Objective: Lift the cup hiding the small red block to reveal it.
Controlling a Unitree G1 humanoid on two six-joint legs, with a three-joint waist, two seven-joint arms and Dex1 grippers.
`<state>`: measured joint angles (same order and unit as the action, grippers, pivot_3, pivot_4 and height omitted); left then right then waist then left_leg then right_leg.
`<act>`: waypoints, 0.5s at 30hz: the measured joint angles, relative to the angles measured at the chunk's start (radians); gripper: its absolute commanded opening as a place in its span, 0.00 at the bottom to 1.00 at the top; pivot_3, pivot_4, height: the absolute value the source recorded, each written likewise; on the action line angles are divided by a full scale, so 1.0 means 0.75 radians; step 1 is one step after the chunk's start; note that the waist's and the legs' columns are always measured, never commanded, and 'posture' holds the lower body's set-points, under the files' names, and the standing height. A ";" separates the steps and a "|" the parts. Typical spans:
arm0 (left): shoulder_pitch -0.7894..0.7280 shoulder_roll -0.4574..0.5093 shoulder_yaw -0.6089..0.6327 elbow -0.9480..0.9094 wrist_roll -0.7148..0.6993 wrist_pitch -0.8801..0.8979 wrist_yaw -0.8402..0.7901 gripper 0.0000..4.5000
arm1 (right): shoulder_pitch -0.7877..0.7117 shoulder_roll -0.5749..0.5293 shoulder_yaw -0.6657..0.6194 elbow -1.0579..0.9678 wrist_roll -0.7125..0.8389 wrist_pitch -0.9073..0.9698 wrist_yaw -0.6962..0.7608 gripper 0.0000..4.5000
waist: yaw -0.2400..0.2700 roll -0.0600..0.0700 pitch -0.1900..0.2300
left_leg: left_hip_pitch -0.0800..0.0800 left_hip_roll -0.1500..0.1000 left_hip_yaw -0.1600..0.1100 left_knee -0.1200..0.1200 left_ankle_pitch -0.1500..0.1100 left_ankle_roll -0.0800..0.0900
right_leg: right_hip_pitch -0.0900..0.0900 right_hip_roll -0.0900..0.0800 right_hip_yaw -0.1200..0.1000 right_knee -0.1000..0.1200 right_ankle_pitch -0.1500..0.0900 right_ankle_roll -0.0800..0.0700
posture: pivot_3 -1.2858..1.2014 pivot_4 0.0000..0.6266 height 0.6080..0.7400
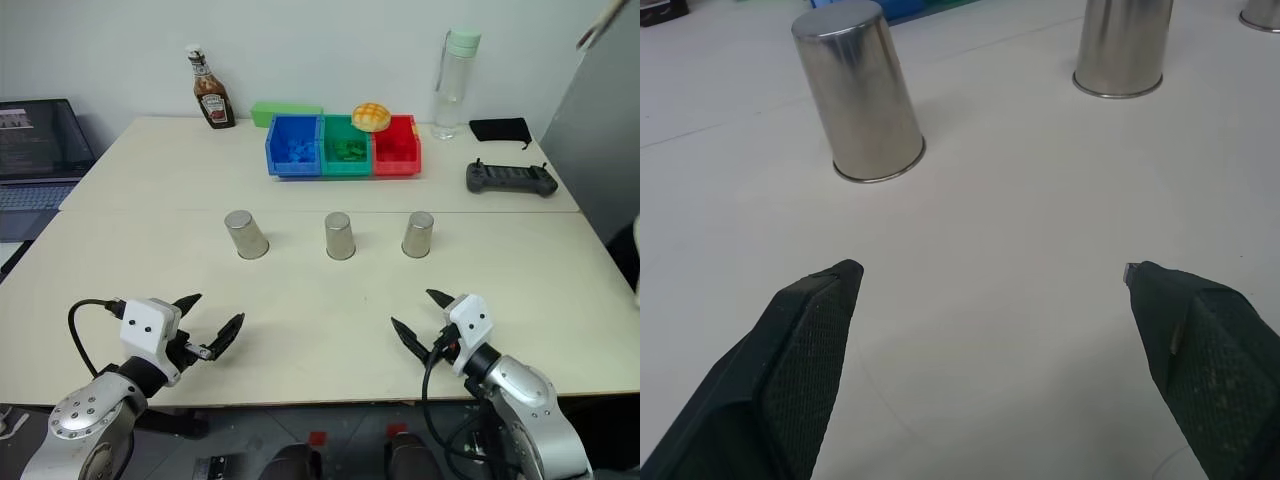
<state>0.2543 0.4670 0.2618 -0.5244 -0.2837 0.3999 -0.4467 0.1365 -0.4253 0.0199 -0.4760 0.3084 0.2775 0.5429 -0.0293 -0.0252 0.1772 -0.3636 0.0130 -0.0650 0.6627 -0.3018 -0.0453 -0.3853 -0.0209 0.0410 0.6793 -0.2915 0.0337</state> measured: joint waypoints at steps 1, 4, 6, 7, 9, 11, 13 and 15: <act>0.001 0.000 0.000 0.000 0.000 0.000 0.001 0.99 | 0.000 0.001 0.000 0.000 0.001 0.000 0.000 1.00 | 0.000 0.000 0.000 | 0.000 0.000 0.000 0.000 0.000 0.000 | 0.000 0.000 0.000 0.000 0.000 0.000 | 0.52 0.24 1.00; -0.001 0.000 0.005 0.000 -0.001 0.005 0.005 0.99 | -0.013 0.003 -0.002 0.000 0.005 0.001 -0.004 1.00 | 0.000 0.000 0.000 | 0.000 0.000 0.000 0.000 0.000 0.000 | 0.000 0.000 0.000 0.000 0.000 0.000 | 0.52 0.24 1.00; -0.003 0.002 0.009 -0.001 -0.001 0.014 0.011 0.99 | -0.020 0.008 -0.005 0.000 0.008 0.003 -0.010 1.00 | 0.000 0.000 0.000 | 0.000 0.000 0.000 0.000 0.000 0.000 | 0.000 0.000 0.000 0.000 0.000 0.000 | 0.52 0.24 1.00; -0.005 0.006 0.009 -0.002 0.000 0.023 0.014 0.99 | -0.026 0.011 -0.008 0.000 0.009 0.005 -0.018 1.00 | 0.000 0.000 0.000 | 0.000 0.000 0.000 0.000 0.000 0.000 | 0.000 0.000 0.000 0.000 0.000 0.000 | 0.52 0.24 1.00; -0.015 0.030 0.000 -0.006 0.000 0.042 0.005 0.99 | -0.039 0.013 -0.014 0.000 0.012 0.021 -0.032 1.00 | 0.000 0.000 0.000 | 0.000 0.000 0.000 0.000 0.000 0.000 | 0.000 0.000 0.000 0.000 0.000 0.000 | 0.52 0.24 1.00; -0.032 0.036 -0.011 -0.019 -0.014 0.043 -0.017 0.99 | -0.050 0.017 -0.015 -0.002 0.017 0.037 -0.041 1.00 | 0.000 0.000 0.000 | 0.000 0.000 0.000 0.000 0.000 0.000 | 0.000 0.000 0.000 0.000 0.000 0.000 | 0.52 0.24 1.00; -0.050 0.045 -0.018 -0.036 -0.047 0.056 -0.046 0.99 | -0.056 0.017 -0.015 -0.005 0.025 0.051 -0.048 1.00 | 0.000 0.000 0.000 | 0.000 0.000 0.000 0.000 0.000 0.000 | 0.000 0.000 0.000 0.000 0.000 0.000 | 0.52 0.24 1.00; -0.071 0.062 -0.022 -0.041 -0.073 0.073 -0.071 0.99 | -0.063 0.016 -0.015 -0.011 0.031 0.056 -0.052 1.00 | 0.000 0.000 0.000 | 0.000 0.000 0.000 0.000 0.000 0.000 | 0.000 0.000 0.000 0.000 0.000 0.000 | 0.52 0.24 1.00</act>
<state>0.2010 0.5137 0.2453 -0.5553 -0.3387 0.4549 -0.4997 0.0893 -0.4129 0.0089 -0.4843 0.3319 0.3199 0.5042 -0.0295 -0.0251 0.1773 -0.3637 0.0130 -0.0650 0.6626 -0.3018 -0.0453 -0.3855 -0.0209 0.0410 0.6793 -0.2915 0.0337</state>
